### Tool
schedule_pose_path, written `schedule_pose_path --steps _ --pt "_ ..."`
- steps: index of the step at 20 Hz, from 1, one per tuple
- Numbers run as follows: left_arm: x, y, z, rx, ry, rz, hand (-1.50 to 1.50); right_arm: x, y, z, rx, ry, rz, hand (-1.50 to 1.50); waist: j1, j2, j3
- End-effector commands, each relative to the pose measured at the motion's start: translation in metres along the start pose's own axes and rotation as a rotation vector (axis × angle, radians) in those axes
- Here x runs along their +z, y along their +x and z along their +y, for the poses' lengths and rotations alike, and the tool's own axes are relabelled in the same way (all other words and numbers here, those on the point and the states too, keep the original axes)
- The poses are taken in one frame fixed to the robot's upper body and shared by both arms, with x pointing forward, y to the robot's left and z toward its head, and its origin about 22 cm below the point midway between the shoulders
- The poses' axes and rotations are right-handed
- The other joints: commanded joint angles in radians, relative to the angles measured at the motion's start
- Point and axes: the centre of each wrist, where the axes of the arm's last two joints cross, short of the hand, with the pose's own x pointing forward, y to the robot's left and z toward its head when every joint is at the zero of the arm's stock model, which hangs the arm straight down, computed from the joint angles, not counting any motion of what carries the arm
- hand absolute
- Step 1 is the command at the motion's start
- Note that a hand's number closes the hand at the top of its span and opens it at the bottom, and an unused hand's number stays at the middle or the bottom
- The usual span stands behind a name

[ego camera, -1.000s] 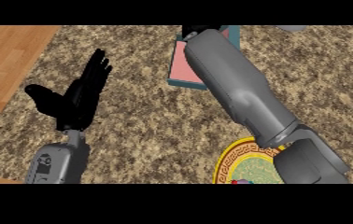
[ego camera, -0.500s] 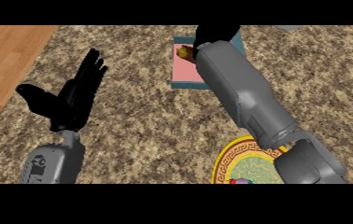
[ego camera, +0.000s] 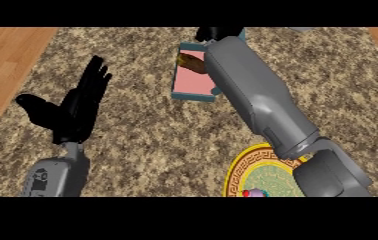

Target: Pick the sweet potato from the plate and place it in the cardboard box

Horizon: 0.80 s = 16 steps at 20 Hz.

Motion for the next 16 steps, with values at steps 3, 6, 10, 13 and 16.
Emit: schedule_pose_path --steps 3,6,10,13,16 --pt "0.004 -0.004 0.004 -0.001 0.012 0.019 0.00 -0.001 0.014 -0.018 -0.440 -0.125 0.173 -1.50 -0.025 -0.008 0.002" --pt "0.004 -0.006 -0.002 -0.003 0.003 0.013 0.00 0.002 0.007 -0.018 -0.601 -0.156 0.218 -1.50 -0.016 -0.009 0.002" --pt "0.007 -0.003 0.009 -0.011 0.038 -0.006 0.00 0.009 -0.006 -0.007 -0.692 -0.227 0.210 -1.50 -0.026 -0.015 0.001" --pt "0.009 0.005 0.021 -0.003 0.044 0.009 0.00 0.013 -0.014 -0.002 -0.738 -0.240 0.228 -1.50 -0.055 -0.023 0.001" --pt "0.014 -0.015 0.029 -0.013 0.080 0.024 0.00 0.028 -0.033 0.015 -0.749 -0.258 0.210 -1.50 -0.066 -0.024 0.000"
